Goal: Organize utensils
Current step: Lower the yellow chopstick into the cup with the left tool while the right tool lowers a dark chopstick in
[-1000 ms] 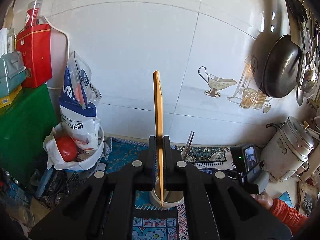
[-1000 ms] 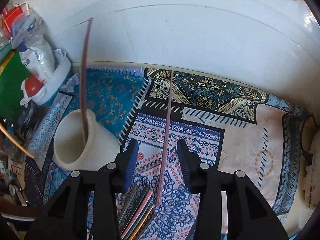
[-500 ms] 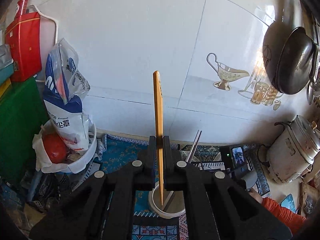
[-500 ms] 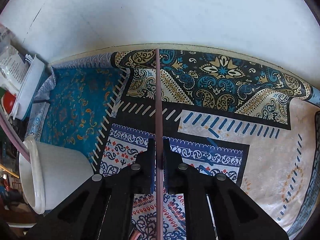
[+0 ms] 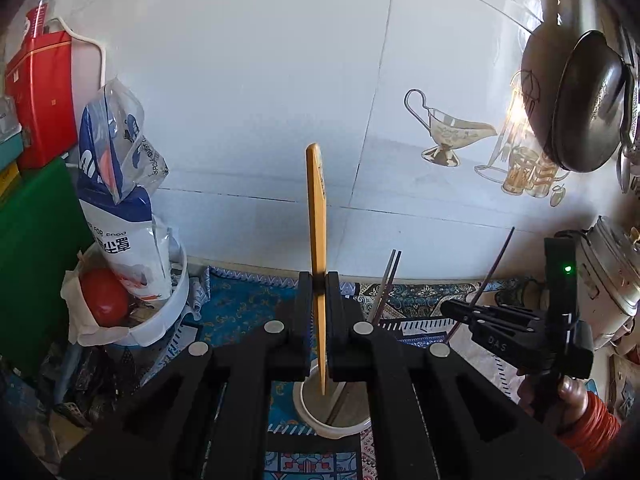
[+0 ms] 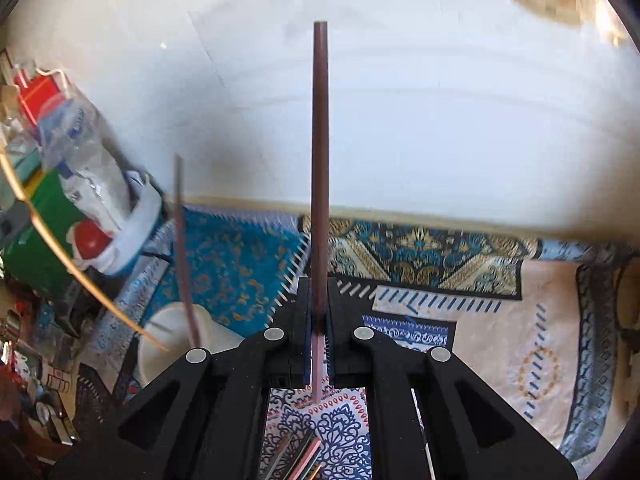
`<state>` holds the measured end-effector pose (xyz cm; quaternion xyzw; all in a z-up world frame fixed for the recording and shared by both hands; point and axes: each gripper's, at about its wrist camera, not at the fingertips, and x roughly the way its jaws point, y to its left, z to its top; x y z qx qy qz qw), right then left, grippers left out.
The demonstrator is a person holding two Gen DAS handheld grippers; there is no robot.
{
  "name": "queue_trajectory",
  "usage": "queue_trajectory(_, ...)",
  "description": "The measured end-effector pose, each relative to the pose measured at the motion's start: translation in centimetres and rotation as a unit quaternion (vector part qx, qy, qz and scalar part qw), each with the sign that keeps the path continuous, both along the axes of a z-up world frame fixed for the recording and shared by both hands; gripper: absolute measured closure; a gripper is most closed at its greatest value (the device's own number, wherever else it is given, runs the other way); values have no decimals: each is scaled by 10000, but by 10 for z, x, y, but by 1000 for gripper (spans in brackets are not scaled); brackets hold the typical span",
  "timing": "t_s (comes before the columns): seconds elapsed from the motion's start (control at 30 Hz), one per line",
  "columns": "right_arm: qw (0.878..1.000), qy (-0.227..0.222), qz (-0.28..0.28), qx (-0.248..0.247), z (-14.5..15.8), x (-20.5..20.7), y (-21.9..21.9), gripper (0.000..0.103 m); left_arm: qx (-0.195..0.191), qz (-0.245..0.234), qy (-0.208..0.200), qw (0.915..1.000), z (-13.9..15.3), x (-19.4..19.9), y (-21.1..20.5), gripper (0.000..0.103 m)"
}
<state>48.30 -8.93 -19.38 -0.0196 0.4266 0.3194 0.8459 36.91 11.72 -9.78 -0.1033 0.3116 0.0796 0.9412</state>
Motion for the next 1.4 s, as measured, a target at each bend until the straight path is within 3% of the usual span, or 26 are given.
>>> queue_trajectory(0.33, 9936, -862, 377, 621, 81, -32, 15, 98, 106, -33, 29, 9999, -8, 9, -4, 100)
queue_trajectory(0.47, 9902, -950, 636, 805, 95, -42, 28, 98, 4, -22, 211, 9998, -22, 13, -1, 100)
queue_trajectory(0.6, 9902, -893, 822, 691, 78, -43, 53, 98, -197, 23, 423, 9989, -37, 13, 6, 100)
queue_trajectory(0.7, 9919, -599, 945, 602, 55, -40, 65, 98, -299, 43, 552, 9980, -44, 13, 11, 100)
queue_trajectory(0.9, 9946, -216, 1015, 32, 11, -35, 84, 98, -320, 55, 780, 9964, -56, 10, 15, 100)
queue_trajectory(1.03, 9942, -2, 1058, -176, -2, -37, 83, 98, -326, 46, 845, 9959, -58, 8, 13, 100)
queue_trajectory(1.23, 9927, 29, 1144, -387, 7, -48, 80, 97, -217, -52, 822, 9964, -45, -2, 0, 99)
queue_trajectory(1.4, 9924, -224, 1178, -268, 32, -69, 67, 93, -30, -139, 648, 9978, -25, -22, -11, 94)
